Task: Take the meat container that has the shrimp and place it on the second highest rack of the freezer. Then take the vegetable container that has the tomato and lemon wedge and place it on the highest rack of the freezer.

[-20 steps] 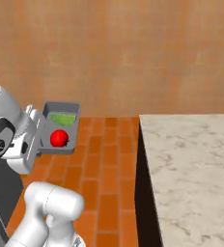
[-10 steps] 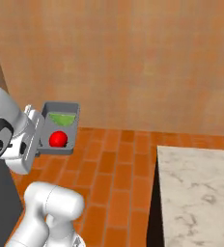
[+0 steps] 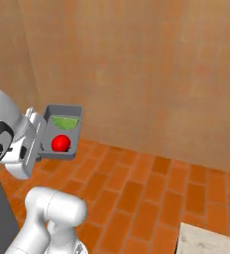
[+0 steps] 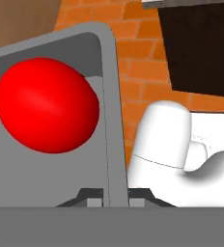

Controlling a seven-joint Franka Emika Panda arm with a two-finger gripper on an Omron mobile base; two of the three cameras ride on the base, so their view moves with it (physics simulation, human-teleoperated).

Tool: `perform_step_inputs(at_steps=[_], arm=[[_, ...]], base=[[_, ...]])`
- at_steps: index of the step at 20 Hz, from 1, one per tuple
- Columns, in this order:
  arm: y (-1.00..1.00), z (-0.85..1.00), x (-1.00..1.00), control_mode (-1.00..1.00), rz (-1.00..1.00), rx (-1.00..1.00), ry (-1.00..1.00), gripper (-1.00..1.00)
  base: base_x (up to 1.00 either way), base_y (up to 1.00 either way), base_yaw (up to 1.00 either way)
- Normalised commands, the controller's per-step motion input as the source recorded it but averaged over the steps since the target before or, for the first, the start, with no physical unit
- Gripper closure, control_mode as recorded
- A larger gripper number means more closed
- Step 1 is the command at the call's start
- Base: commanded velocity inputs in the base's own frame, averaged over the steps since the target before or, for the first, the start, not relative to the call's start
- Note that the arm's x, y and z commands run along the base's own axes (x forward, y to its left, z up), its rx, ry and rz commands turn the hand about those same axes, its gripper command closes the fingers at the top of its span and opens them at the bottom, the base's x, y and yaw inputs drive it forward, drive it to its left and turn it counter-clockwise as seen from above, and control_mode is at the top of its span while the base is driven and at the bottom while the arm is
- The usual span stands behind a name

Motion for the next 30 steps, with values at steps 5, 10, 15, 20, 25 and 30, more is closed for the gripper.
perform_step_inputs(at_steps=[5,10,15,20,25,30], arm=[[0.0,0.0,0.0,1.0,0.0,0.0,0.0,1.0],[0.0,0.0,0.0,1.0,0.0,0.0,0.0,1.0],[0.0,0.0,0.0,1.0,0.0,0.0,0.0,1.0],[0.0,0.0,0.0,1.0,0.0,0.0,0.0,1.0],[0.0,0.0,0.0,1.0,0.0,0.0,0.0,1.0],[0.0,0.0,0.0,1.0,0.0,0.0,0.0,1.0]], base=[[0.78,-0.18,0.82],[0.72,-0.19,0.84],[0.66,-0.16,0.86],[0.59,-0.1,0.87],[0.52,-0.03,0.87],[0.29,0.01,0.81]])
